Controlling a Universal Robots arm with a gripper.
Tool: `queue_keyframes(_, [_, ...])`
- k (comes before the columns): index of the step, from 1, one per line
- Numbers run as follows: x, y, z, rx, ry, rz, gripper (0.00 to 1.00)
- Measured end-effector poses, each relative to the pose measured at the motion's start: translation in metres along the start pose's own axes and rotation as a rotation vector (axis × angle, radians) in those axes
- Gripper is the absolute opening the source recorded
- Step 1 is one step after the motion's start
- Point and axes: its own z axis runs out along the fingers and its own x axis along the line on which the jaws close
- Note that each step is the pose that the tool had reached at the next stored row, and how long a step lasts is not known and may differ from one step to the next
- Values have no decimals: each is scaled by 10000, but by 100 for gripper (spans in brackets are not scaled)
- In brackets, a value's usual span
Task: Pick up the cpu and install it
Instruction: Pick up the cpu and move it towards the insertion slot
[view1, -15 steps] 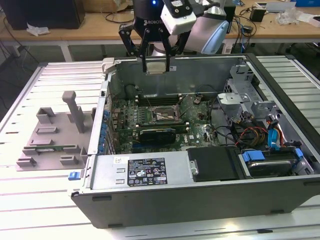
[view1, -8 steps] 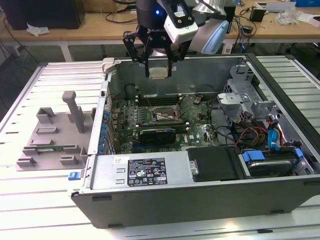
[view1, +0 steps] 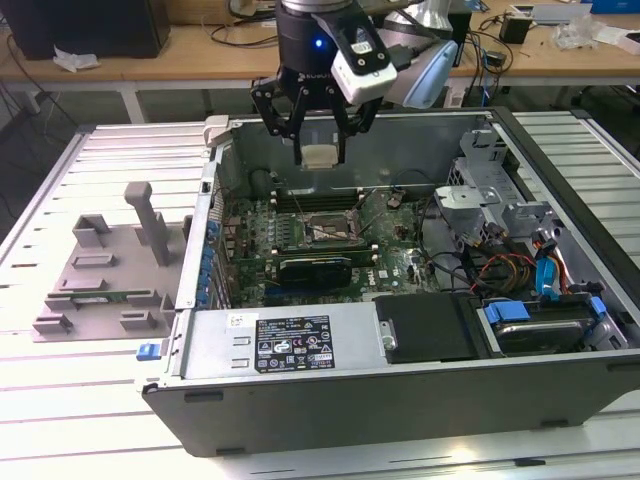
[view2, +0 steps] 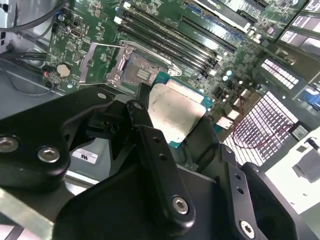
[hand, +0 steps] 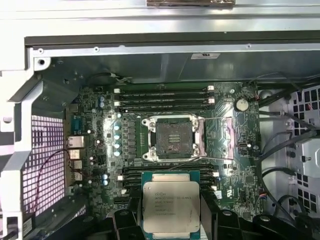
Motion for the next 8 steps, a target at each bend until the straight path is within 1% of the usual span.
queue_keyframes(2, [-4,0,74,-1,1,-12,55])
queue_keyframes(5, [-5,-3,142,0,2,-33,55])
queue_keyframes(7, [-3,8,216,-13,3,-73,55])
queue_keyframes(8, [-3,12,231,-14,5,-82,55])
